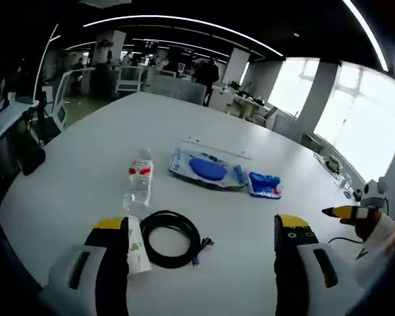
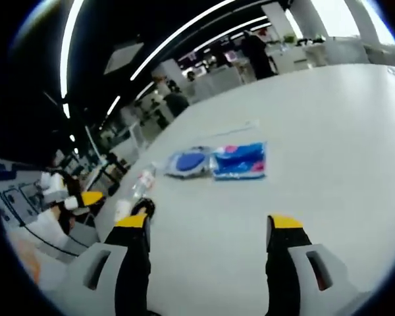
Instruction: Arrange the tabletop items into an orderly group along one side of the table until the central work area is clear of visible clutter.
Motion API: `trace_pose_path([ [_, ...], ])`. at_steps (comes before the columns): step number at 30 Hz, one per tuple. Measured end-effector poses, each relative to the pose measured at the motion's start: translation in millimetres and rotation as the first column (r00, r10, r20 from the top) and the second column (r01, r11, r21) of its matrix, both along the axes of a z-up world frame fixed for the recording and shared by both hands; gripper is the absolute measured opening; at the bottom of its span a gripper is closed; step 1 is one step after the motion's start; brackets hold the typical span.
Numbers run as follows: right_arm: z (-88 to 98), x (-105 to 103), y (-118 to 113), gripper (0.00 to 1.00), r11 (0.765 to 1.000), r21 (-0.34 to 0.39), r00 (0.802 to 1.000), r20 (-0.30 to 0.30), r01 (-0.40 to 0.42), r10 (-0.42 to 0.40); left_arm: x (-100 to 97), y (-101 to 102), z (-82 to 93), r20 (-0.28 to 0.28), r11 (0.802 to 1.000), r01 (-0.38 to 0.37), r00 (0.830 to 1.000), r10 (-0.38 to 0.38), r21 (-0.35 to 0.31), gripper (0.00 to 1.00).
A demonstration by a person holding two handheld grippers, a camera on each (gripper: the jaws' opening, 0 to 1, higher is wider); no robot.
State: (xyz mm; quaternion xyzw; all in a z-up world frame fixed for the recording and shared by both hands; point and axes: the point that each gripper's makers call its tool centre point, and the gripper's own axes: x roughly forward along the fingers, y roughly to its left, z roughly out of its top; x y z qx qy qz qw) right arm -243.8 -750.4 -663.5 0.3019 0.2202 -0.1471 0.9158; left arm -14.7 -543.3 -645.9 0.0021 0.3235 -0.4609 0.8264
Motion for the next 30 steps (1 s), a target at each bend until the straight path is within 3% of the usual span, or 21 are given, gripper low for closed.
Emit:
trace_pose_path([
  [3,-0.5,0.1,0.6,0.72,1.0,0.004,1.0,-0.003,0.008,-0.008,4.0,9.7,-0.1,0.034,1.0,-0.007,0.999,0.007,0.025,1.0],
  [7,-2.1,0.8,1.7,0.73,1.0,0.014,1.0,-0.004,0.017,-0.017,4.8,18.3,-5.0,0.009,0.999,-0.01,1.0,0.009,0.044,1.0],
  [9,-3.6,1.3,3.3,0.73,1.0,0.018,1.0,-0.007,0.02,-0.02,5.4,25.4,-11.0,-0.034,0.998,-0.028,0.999,0.03,0.061,1.0],
  [17,-7.2,1.0,9.8,0.72,0.999,0.034,0.999,-0.006,0.032,-0.032,11.6,35.7,-12.9,-0.041,0.997,-0.045,0.998,0.048,0.064,1.0],
  [20,-9.8,-0.8,12.3,0.72,0.998,0.045,0.999,-0.011,0.039,-0.039,16.5,33.6,-9.9,-0.073,0.997,-0.081,0.994,0.08,-0.001,1.0],
  [24,-10.4,-1.6,12.3,0.71,0.997,0.052,0.999,-0.01,0.049,-0.049,20.3,31.1,-6.1,-0.067,0.996,-0.08,0.995,0.077,-0.036,0.99],
  [28,-10.1,-1.2,10.2,0.71,0.997,0.057,0.998,-0.008,0.06,-0.059,23.1,22.9,5.6,-0.094,0.988,-0.083,0.993,0.071,-0.128,0.85],
  [30,-9.8,-0.5,9.2,0.71,0.996,0.061,0.998,-0.006,0.064,-0.064,27.5,22.2,6.9,-0.088,0.985,-0.095,0.993,0.083,-0.145,0.84],
])
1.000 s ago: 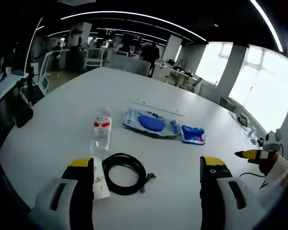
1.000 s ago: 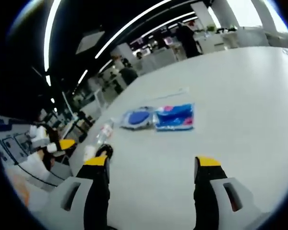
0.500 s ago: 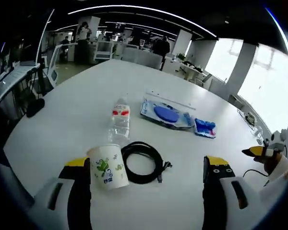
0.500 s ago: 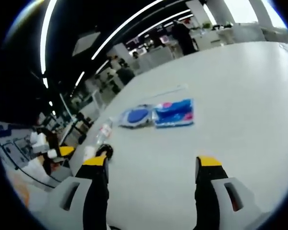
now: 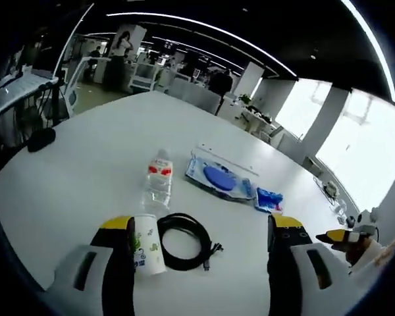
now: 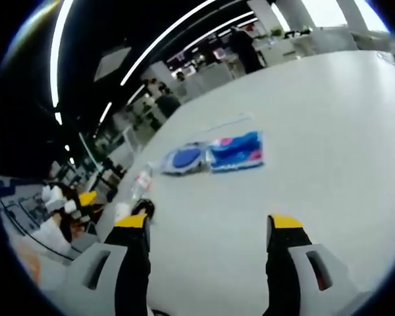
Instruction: Arrange the tabletop items into an orderly group along one side of the table until the central work area is clear of visible clutter.
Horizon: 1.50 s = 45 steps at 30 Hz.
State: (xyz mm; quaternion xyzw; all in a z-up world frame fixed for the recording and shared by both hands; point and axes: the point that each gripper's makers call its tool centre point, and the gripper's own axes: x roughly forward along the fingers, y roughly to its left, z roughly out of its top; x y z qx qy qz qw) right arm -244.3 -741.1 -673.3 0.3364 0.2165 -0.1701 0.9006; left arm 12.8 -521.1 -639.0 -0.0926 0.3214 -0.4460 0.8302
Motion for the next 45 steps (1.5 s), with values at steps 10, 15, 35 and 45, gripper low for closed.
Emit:
trace_pose_path([
  [10,-3.4,2.1,2.4,0.7,1.0,0.013,1.0,-0.009,0.003,-0.003,15.6,3.0,-16.3,-0.008,0.995,-0.013,1.0,0.014,0.099,0.99],
  [15,-4.6,1.0,0.7,0.7,1.0,0.02,1.0,-0.011,0.017,-0.017,23.1,-1.2,-22.6,-0.016,0.991,-0.003,1.0,0.005,0.135,1.0],
  [35,-10.6,3.2,-3.9,0.66,0.998,0.043,0.998,-0.036,0.045,-0.044,72.5,-26.6,-47.0,-0.035,0.958,0.06,0.998,-0.053,0.28,0.93],
  [45,-14.0,7.1,-4.1,0.64,0.996,0.069,0.998,-0.042,0.057,-0.055,94.8,-50.2,-63.5,-0.071,0.941,0.098,0.994,-0.079,0.325,0.91],
])
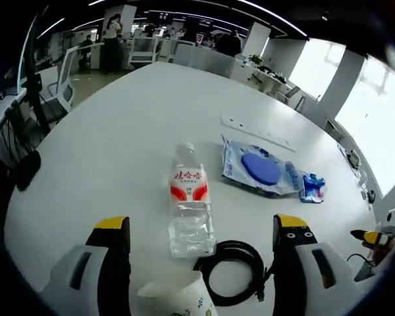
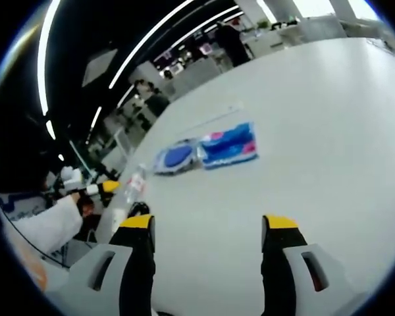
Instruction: Arrange the tabletop items into an orderly group along one side of the table until the central work area is clear of visible clutter.
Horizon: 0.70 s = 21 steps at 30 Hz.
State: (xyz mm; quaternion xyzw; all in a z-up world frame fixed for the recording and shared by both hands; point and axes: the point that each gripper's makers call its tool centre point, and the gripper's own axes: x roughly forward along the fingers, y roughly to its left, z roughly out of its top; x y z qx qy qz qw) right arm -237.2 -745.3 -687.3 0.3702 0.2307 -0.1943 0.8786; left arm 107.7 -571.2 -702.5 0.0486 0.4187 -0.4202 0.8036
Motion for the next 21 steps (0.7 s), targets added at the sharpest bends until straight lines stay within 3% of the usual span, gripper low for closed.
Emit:
trace_pose_path([
  [11,-5.2,-0.4,-5.7,0.63,0.999,0.028,1.0,-0.01,0.027,-0.027,14.9,-23.6,-25.0,-0.014,0.995,0.051,0.999,-0.05,0.082,0.88],
  [21,-11.4,2.1,-7.7,0.61,0.997,0.06,0.999,-0.009,0.043,-0.042,18.2,-32.7,-43.0,-0.036,0.991,0.052,0.998,-0.048,0.124,0.85],
])
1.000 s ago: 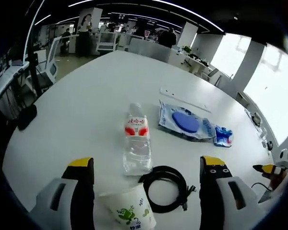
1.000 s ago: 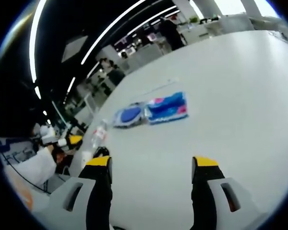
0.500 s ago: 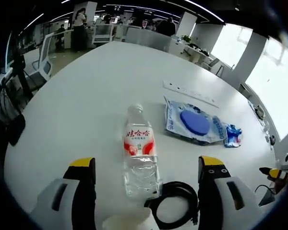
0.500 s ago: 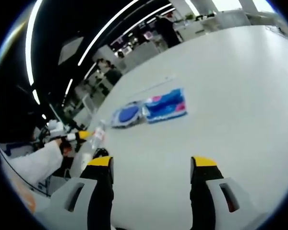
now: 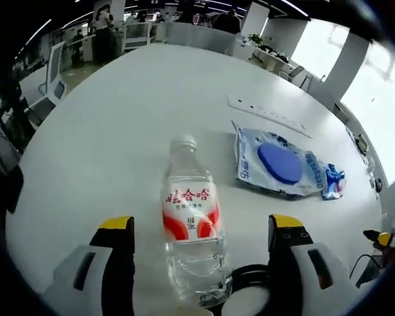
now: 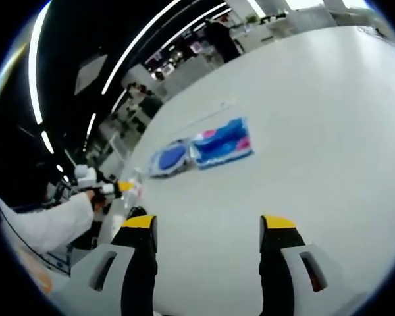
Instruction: Arrange the tabletop items into an orderly group along one side of the table until the central work area is clear of visible clutter.
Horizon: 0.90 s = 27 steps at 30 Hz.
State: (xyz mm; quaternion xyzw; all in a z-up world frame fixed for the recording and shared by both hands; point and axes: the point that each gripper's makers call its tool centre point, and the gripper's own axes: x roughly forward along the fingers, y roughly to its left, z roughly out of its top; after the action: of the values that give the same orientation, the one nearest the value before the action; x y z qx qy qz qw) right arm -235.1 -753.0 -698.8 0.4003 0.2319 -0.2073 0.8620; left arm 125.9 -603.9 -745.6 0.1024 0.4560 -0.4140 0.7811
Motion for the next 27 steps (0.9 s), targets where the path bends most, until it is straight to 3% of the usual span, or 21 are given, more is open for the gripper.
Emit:
trace_pose_path([
  [11,-4.5,2.3,-1.6,0.6,0.999,0.034,1.0,0.002,0.015,-0.015,3.8,-6.3,-17.0,-0.022,0.999,-0.004,1.0,0.005,0.041,0.82],
  [19,-9.4,1.6,-1.4,0.59,0.999,0.049,1.0,-0.003,0.024,-0.023,13.2,-8.8,-20.6,0.041,0.996,0.012,0.999,-0.015,0.086,0.78],
  [26,-10.3,1.3,-2.7,0.58,0.998,0.056,0.999,0.001,0.033,-0.033,18.8,0.2,-28.0,0.152,0.977,0.065,0.984,-0.097,0.201,0.67],
  [27,-10.1,1.0,-3.1,0.58,0.998,0.058,0.999,0.003,0.037,-0.037,14.2,-3.0,-27.7,0.12,0.986,0.043,0.991,-0.063,0.161,0.66],
])
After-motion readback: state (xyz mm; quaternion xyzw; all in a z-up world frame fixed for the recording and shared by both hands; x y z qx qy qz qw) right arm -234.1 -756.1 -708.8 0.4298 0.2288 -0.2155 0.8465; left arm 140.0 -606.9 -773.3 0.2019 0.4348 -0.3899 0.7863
